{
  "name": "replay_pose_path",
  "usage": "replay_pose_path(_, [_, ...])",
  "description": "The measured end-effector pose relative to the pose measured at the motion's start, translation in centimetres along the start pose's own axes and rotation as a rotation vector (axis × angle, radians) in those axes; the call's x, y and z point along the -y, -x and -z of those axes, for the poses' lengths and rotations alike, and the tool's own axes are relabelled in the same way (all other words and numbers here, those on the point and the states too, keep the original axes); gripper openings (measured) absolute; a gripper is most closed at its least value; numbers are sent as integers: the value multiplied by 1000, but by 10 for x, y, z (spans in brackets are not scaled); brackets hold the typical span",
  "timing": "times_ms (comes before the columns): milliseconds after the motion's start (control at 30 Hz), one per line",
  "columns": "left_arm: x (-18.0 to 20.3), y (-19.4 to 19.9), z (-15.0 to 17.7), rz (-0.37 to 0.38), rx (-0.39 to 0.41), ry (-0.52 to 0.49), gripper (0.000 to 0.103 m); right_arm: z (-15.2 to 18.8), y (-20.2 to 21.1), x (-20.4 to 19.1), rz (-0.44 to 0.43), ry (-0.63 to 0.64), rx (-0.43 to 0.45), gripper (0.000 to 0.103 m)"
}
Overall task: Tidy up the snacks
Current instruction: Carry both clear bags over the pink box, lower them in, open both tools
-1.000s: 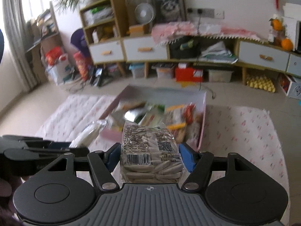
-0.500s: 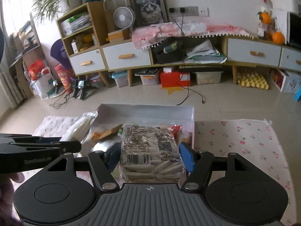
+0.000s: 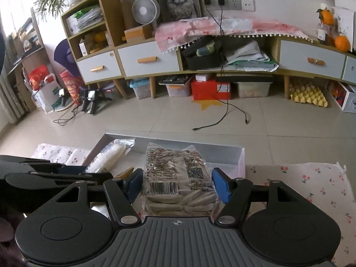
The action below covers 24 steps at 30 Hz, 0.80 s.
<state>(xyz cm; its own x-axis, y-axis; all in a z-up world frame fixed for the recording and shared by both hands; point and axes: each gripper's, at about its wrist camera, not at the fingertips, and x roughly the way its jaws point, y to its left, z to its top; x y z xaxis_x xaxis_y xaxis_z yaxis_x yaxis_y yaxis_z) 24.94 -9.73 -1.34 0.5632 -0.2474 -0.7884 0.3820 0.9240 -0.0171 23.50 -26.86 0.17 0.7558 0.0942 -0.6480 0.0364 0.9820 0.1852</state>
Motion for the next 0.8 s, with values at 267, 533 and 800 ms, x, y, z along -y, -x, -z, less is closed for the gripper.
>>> replay_pose_path(267, [-2,-10,-6,9,18,-9,34,-3,-13,2,-3,-15,10,63])
replay_pose_path(533, [1,-1,-5,11,70,-30,62,-11,-6,4,15,-26,14,71])
replay_pose_path(800, [0,16,0,-11,93,-28,81,-6,16,10,47,-51,30,80])
